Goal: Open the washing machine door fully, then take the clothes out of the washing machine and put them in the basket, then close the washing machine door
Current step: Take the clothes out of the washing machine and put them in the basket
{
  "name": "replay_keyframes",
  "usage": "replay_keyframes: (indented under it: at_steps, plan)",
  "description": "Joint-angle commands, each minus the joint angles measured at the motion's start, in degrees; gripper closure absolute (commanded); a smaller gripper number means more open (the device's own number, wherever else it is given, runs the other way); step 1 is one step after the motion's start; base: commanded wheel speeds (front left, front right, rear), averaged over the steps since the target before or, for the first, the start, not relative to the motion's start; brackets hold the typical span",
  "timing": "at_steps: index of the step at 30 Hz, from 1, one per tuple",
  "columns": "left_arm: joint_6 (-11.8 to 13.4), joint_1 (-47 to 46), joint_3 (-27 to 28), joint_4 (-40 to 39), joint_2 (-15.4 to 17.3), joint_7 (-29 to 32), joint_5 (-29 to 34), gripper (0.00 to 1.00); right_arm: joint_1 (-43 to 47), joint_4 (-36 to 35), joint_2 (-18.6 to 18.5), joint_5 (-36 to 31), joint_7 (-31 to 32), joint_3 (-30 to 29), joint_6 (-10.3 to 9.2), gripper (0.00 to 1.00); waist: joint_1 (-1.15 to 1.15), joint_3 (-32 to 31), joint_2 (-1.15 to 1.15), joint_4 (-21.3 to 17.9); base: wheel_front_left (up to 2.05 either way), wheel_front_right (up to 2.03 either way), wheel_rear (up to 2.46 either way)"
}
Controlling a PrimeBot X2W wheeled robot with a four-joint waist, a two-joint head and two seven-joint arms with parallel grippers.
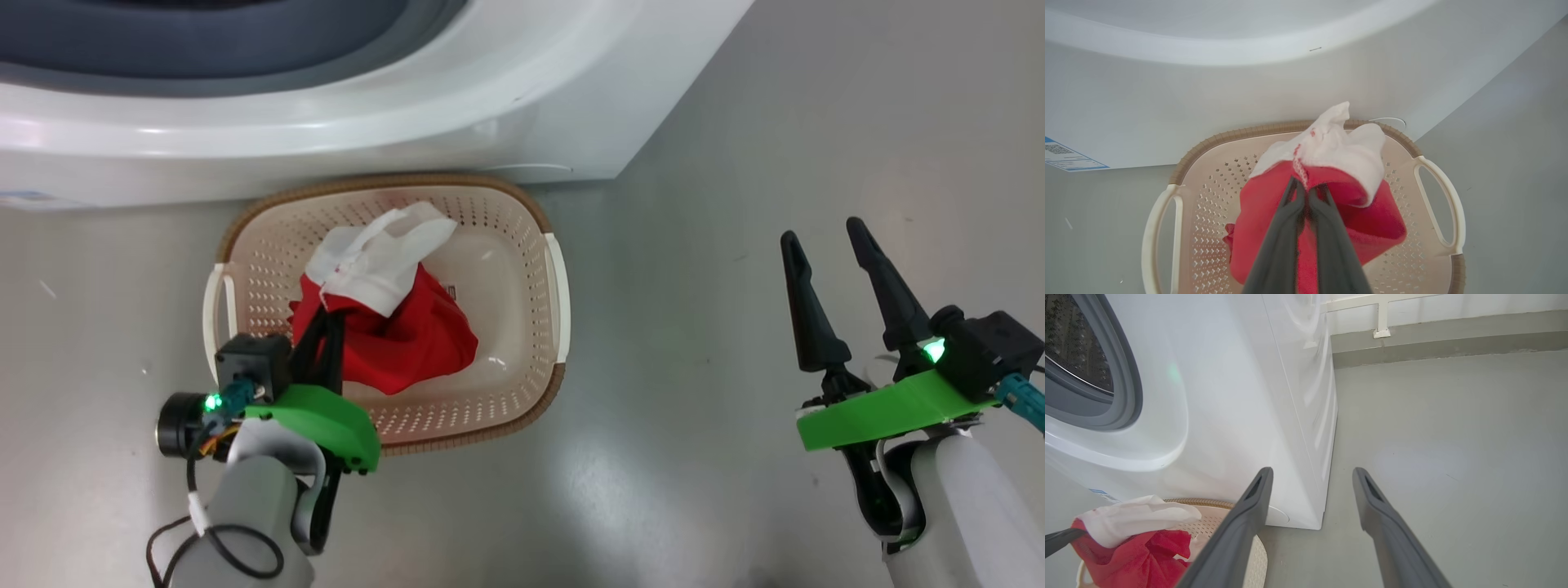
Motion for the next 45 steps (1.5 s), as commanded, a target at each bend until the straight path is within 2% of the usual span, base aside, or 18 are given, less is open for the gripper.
replay_keyframes:
  at_steps: [1,11,25,27,28,29,45]
  plan:
    - [-0.33,-0.84,1.22,0.77,1.03,-0.30,-0.21,1.00,-0.18,-1.52,-0.21,-0.58,-0.37,1.38,0.28,0.00,0.00,2.03,0.00,-0.37,0.00,0.00,0.00]
    - [-1.51,-8.06,1.26,11.68,1.03,-0.30,1.09,1.00,-2.09,-2.39,-0.36,-0.80,-0.37,1.66,0.28,0.00,0.00,7.00,0.00,-0.68,0.00,0.00,0.00]
    - [-2.46,-14.38,2.09,20.86,1.03,-0.30,1.70,0.99,-3.14,-2.75,-0.29,-1.06,-0.37,1.74,0.28,0.00,0.00,9.50,0.00,-0.92,0.00,0.00,0.00]
    - [-2.49,-14.71,2.19,21.32,1.03,-0.30,1.61,0.69,-3.14,-2.72,-0.26,-1.14,-0.37,1.63,0.28,0.00,0.00,9.52,0.00,-0.90,0.00,0.00,0.00]
    - [-2.51,-14.81,2.24,21.44,1.03,-0.30,1.55,0.44,-3.13,-2.69,-0.25,-1.16,-0.37,1.59,0.28,0.00,0.00,9.50,0.00,-0.89,0.00,0.00,0.00]
    - [-2.49,-14.89,2.32,21.44,1.03,-0.30,1.47,0.00,-3.14,-2.67,-0.26,-1.17,-0.37,1.55,0.28,0.00,0.00,9.48,0.00,-0.85,0.00,0.00,0.00]
    - [-2.93,-11.33,3.43,17.03,1.03,-0.30,-0.59,0.00,-2.54,-1.57,-0.78,-1.08,-0.37,1.09,0.28,0.00,0.00,4.93,0.00,-0.03,0.00,0.00,0.00]
